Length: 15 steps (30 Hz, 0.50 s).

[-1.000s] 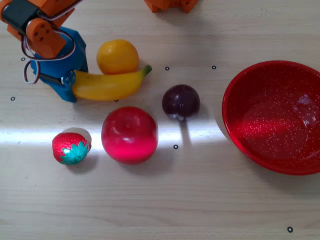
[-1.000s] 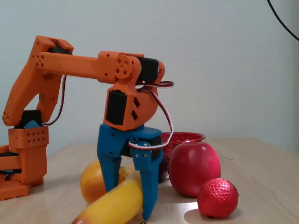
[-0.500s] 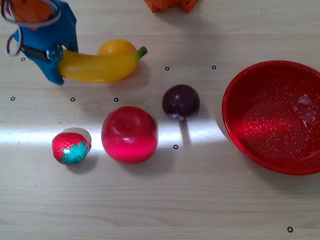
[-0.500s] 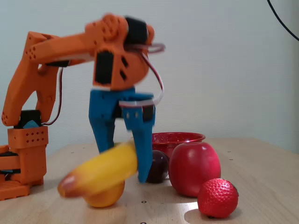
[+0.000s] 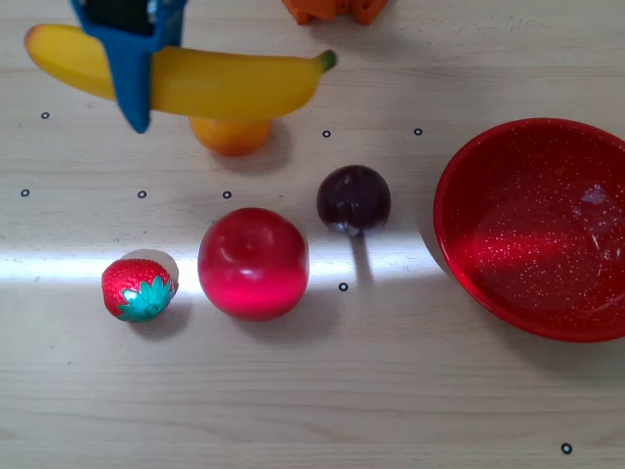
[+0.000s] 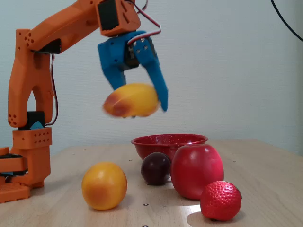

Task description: Put the banana in the red bowl.

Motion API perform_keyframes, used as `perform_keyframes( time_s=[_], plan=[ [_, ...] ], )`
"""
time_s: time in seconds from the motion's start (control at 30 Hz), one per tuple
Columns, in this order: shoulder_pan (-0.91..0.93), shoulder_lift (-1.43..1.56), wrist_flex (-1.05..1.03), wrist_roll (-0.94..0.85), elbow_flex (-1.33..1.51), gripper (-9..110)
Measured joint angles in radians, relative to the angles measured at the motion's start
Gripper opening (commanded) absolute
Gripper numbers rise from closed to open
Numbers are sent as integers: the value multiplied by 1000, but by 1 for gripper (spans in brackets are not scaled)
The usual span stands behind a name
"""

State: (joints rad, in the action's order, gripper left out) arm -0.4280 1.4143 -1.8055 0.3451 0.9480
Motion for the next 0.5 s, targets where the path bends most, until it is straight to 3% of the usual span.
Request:
perform_keyframes(
  time_s=[0.17, 0.5],
  plan=[
    [166, 158, 35, -78, 114, 0],
    [485, 425, 350, -112, 402, 0]
  ],
)
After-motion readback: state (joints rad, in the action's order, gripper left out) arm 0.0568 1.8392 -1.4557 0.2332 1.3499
